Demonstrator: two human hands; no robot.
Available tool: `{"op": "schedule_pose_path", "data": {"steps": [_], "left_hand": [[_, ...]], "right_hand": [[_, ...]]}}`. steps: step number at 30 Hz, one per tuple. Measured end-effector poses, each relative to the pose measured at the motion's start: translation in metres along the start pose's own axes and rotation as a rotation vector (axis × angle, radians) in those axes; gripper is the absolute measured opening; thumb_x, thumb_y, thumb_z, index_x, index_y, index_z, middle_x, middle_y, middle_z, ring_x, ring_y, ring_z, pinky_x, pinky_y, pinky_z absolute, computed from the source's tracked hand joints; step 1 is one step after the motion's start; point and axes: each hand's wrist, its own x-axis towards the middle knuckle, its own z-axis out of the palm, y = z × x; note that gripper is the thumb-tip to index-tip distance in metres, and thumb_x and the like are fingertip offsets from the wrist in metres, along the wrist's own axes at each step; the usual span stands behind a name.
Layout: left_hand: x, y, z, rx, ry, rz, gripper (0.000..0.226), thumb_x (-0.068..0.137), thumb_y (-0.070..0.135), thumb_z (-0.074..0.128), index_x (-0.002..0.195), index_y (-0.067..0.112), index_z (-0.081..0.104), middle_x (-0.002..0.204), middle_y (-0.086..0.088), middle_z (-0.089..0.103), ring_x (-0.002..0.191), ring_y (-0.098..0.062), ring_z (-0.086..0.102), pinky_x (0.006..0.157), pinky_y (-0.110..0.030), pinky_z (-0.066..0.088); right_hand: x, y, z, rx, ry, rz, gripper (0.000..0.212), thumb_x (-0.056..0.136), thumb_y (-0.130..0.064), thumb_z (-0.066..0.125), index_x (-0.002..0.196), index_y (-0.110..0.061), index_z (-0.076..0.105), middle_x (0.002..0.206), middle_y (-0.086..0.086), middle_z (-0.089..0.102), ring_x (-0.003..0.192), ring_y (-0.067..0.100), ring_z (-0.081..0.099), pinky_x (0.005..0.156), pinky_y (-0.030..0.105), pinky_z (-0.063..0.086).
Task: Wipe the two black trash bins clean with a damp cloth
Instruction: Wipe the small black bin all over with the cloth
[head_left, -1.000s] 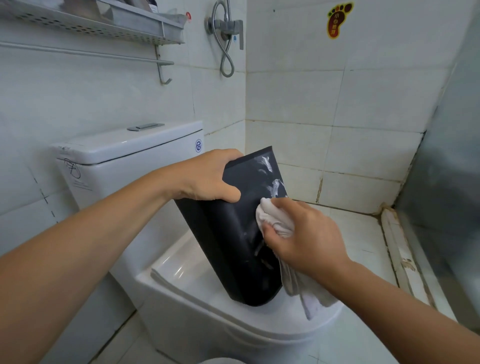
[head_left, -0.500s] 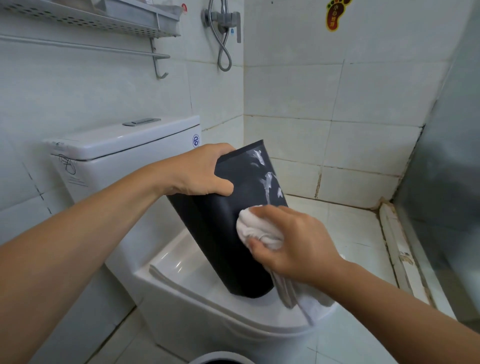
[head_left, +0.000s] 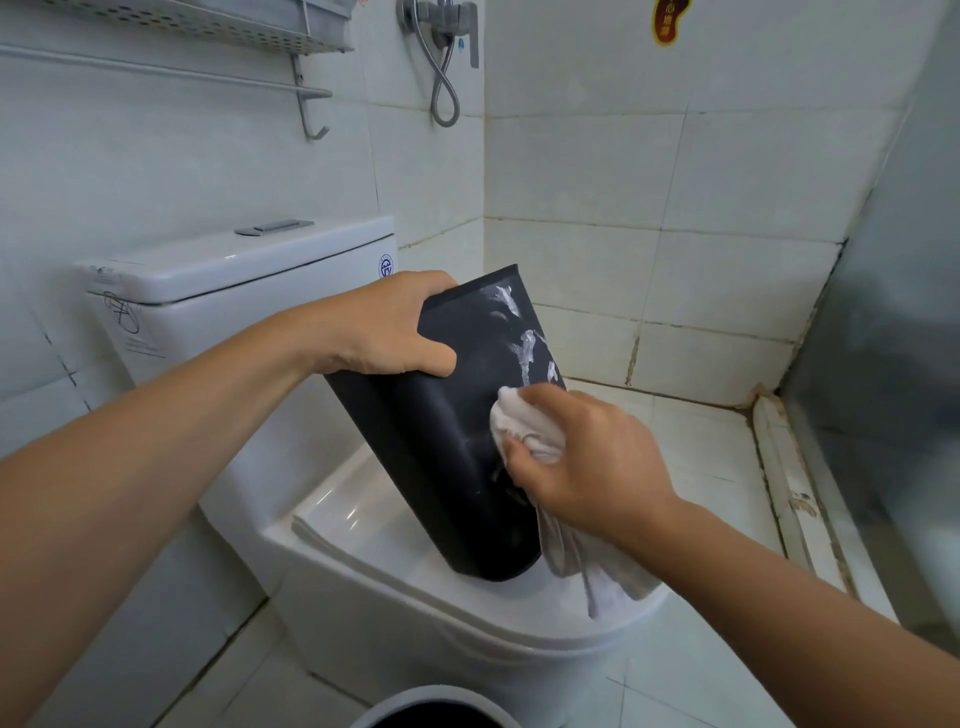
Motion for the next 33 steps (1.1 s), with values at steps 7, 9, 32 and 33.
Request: {"op": "schedule_pose_path", "data": {"steps": [7, 9, 32, 33], "left_hand": [[0.002, 0.001, -0.001, 0.038, -0.01, 0.015, 0.04, 0.084, 0.012, 0.075, 0.119, 0.025, 0.062, 0.106, 0.0, 0.076, 0.098, -0.026, 0.073, 0.089, -0.055, 0.059], [0.002, 0.001, -0.001, 0.036, -0.006, 0.009, 0.039, 0.084, 0.012, 0.075, 0.119, 0.025, 0.062, 0.106, 0.001, 0.076, 0.097, -0.025, 0.073, 0.089, -0.054, 0.059], [0.004, -0.026, -0.008, -0.066, 0.049, -0.071, 0.037, 0.086, 0.012, 0.077, 0.119, 0.026, 0.065, 0.103, 0.005, 0.077, 0.093, -0.016, 0.074, 0.085, -0.037, 0.063], [0.003, -0.026, -0.008, -0.072, 0.04, -0.071, 0.038, 0.086, 0.012, 0.077, 0.119, 0.027, 0.065, 0.104, 0.006, 0.077, 0.093, -0.015, 0.074, 0.084, -0.035, 0.063]], "right_hand": [[-0.005, 0.004, -0.003, 0.088, -0.08, -0.071, 0.052, 0.081, -0.067, 0.057, 0.129, -0.047, 0.057, 0.101, -0.014, 0.069, 0.09, 0.013, 0.066, 0.073, 0.032, 0.051], [0.007, 0.015, -0.003, 0.062, -0.056, 0.064, 0.045, 0.085, -0.063, 0.062, 0.126, -0.044, 0.06, 0.1, -0.014, 0.07, 0.092, 0.018, 0.067, 0.071, 0.032, 0.047], [0.015, 0.005, 0.008, -0.028, -0.052, 0.069, 0.042, 0.086, -0.062, 0.058, 0.121, -0.039, 0.062, 0.098, -0.01, 0.069, 0.09, 0.023, 0.067, 0.07, 0.033, 0.047], [0.01, 0.0, 0.006, -0.027, -0.075, 0.0, 0.046, 0.084, -0.064, 0.056, 0.123, -0.04, 0.061, 0.101, -0.01, 0.07, 0.09, 0.02, 0.067, 0.07, 0.032, 0.049]]}}
